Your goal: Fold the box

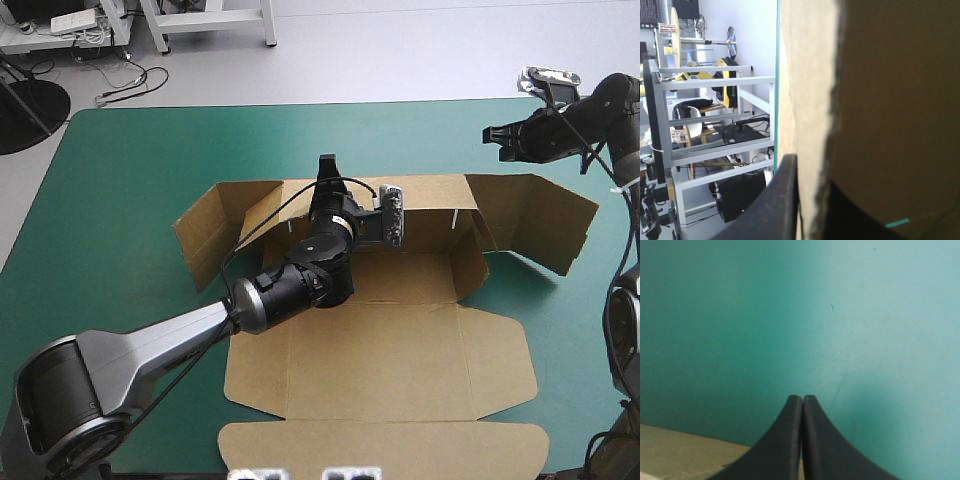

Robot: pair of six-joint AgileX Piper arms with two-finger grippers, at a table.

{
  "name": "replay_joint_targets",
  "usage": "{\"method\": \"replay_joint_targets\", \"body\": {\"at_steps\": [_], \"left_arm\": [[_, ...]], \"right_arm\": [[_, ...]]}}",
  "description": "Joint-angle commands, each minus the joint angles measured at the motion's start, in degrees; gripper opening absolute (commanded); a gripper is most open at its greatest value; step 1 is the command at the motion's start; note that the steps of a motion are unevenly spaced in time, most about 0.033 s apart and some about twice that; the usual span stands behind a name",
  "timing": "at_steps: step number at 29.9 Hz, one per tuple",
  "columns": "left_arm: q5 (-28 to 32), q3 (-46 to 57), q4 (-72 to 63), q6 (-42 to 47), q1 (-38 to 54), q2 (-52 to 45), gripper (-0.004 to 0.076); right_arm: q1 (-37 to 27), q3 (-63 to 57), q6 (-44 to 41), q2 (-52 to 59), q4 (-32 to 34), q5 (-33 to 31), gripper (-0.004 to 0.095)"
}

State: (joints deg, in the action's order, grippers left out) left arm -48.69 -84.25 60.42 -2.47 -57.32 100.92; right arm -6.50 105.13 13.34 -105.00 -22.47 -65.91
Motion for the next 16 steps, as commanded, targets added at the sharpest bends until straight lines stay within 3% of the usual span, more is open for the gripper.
{"method": "replay_joint_targets", "body": {"at_steps": [1,6,16], "left_arm": [[-2.23,-0.38,-3.58,0.83,-0.35,-1.9,-0.001],[-2.23,-0.38,-3.47,0.83,-0.35,-1.9,-0.001],[-2.46,-0.38,-3.8,0.58,-0.35,-1.9,-0.001]], "right_arm": [[0.01,2.03,0.53,2.46,0.12,-1.52,-0.0019],[0.01,1.89,0.63,2.46,2.21,-5.8,-0.0019],[0.11,-7.68,4.62,6.71,0.69,-5.7,-0.002]]}}
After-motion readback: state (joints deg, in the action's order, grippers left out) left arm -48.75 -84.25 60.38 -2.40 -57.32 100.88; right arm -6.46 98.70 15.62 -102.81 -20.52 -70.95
